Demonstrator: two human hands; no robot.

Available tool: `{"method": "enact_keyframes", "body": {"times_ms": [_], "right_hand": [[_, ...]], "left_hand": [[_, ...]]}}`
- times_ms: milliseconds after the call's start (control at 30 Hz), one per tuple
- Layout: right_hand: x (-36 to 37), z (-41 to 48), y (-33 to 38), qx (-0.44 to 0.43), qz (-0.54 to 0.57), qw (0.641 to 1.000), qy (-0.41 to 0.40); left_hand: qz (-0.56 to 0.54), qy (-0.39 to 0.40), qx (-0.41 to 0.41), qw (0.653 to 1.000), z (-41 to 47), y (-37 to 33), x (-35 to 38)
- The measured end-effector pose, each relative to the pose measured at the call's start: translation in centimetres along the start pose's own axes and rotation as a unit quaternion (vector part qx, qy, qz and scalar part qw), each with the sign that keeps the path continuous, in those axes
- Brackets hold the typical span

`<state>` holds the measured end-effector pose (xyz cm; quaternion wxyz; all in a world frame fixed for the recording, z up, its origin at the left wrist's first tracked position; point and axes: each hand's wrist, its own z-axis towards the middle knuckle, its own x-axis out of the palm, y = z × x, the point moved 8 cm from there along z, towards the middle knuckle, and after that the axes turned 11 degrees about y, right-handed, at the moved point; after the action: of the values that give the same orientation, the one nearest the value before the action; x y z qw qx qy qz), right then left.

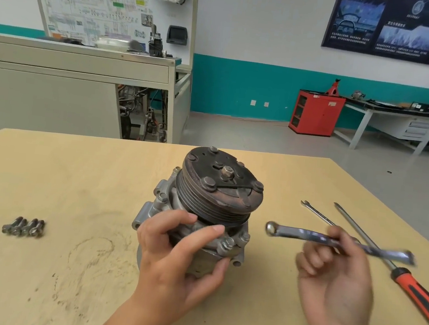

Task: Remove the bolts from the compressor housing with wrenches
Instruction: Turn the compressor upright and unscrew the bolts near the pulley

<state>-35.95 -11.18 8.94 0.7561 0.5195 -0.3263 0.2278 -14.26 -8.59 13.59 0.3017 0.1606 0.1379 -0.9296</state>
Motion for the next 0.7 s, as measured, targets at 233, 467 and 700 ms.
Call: {"method": "enact_keyframes", "body": {"times_ms": [233,467,700], "right_hand": [[1.0,-4.8,2.1,-0.068,-0.169,0.981,0.064],[3.9,-5.0,1.9,-0.099,-0.197,0.972,0.084],[3.8,-4.4,-0.4,-0.036,-0.183,0.981,0.061]], "left_hand": [[-0.025,-0.012,-0.019,0.999,-0.3,0.3,-0.1],[-0.021,-0.005,-0.013,1.000,0.0,0.3,-0.1],[-0.029,-0.009,-0.023,0.999,-0.2,0.3,-0.1]]}}
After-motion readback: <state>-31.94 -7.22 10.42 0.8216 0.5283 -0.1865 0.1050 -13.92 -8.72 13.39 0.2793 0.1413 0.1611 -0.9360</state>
